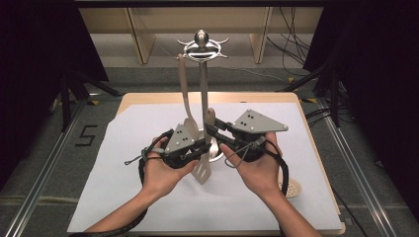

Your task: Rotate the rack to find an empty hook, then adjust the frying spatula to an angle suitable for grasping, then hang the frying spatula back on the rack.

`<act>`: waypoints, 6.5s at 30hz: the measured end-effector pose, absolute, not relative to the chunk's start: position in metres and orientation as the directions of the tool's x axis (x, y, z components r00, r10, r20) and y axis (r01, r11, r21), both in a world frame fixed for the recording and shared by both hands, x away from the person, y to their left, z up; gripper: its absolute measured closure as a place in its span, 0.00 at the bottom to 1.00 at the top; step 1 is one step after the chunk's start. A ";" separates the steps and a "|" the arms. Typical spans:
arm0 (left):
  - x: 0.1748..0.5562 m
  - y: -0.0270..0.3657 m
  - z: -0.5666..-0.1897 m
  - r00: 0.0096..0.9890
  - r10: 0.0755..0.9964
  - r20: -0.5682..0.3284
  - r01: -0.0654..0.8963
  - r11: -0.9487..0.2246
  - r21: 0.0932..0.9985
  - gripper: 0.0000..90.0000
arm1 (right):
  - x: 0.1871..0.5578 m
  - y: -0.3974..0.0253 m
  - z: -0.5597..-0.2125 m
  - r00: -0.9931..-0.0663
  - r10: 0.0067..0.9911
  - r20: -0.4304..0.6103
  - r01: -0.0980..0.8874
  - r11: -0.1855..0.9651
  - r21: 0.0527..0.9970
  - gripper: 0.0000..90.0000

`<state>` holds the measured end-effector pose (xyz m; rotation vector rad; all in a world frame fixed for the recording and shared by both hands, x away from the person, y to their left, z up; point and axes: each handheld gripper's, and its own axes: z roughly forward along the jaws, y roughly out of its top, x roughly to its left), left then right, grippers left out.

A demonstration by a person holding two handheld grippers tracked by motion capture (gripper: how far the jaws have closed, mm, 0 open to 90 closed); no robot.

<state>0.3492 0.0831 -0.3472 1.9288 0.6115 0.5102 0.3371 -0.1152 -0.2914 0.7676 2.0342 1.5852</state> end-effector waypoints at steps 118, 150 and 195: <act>0.403 0.086 -0.256 0.725 0.684 0.084 0.189 -0.314 0.930 0.81 | 0.329 -0.240 -0.384 -0.612 0.786 0.090 0.383 0.194 0.903 0.66; 0.418 0.082 -0.251 0.698 0.714 0.053 0.245 -0.308 0.919 0.81 | 0.328 -0.242 -0.377 -0.592 0.799 0.108 0.406 0.180 0.896 0.66; 0.399 0.127 -0.217 0.623 0.782 0.021 0.060 -0.075 0.995 0.99 | 0.329 -0.248 -0.381 -0.597 0.797 0.089 0.392 0.194 0.899 0.64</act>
